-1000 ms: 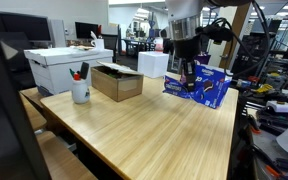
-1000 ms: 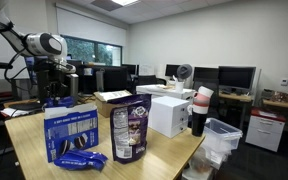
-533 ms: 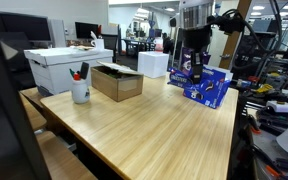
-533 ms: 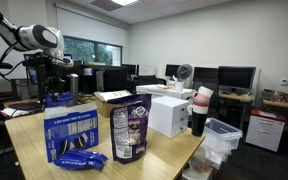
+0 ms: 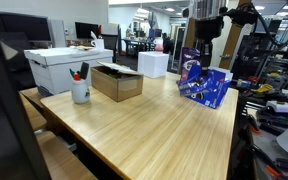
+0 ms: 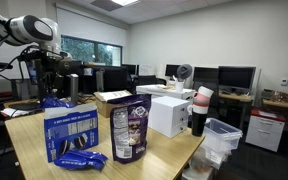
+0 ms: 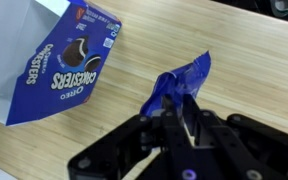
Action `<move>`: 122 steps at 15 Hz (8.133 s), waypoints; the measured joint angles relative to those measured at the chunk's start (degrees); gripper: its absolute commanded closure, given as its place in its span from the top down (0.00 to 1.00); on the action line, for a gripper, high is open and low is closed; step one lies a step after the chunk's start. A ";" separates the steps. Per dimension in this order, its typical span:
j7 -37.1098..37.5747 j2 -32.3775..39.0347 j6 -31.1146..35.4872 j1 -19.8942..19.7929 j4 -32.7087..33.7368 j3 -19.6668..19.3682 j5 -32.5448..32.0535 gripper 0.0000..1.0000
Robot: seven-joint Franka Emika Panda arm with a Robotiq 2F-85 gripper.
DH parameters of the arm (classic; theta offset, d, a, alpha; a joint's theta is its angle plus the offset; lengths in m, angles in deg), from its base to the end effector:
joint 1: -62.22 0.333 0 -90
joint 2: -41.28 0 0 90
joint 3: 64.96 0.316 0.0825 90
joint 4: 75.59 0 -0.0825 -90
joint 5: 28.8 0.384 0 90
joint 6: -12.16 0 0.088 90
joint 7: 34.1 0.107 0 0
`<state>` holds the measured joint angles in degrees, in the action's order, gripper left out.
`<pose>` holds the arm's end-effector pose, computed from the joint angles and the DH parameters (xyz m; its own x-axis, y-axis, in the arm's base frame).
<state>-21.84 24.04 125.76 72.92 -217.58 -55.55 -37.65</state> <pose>0.3921 0.1328 0.3856 0.9702 0.1798 -0.1622 0.2124 -0.9537 0.2131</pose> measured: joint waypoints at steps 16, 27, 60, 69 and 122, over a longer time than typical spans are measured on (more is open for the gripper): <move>4.69 2.80 1.75 -2.30 -3.40 3.53 0.53 0.98; 11.11 19.62 4.03 -1.42 1.71 3.80 0.53 1.00; 16.32 27.43 -1.55 2.28 10.87 -1.23 -0.29 0.06; 16.32 13.91 -15.47 1.74 13.77 -1.60 -5.69 0.06; 14.48 10.82 -7.76 -11.24 3.34 -8.97 -10.80 0.39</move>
<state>-7.36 34.87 118.00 61.68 -214.23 -64.52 -48.45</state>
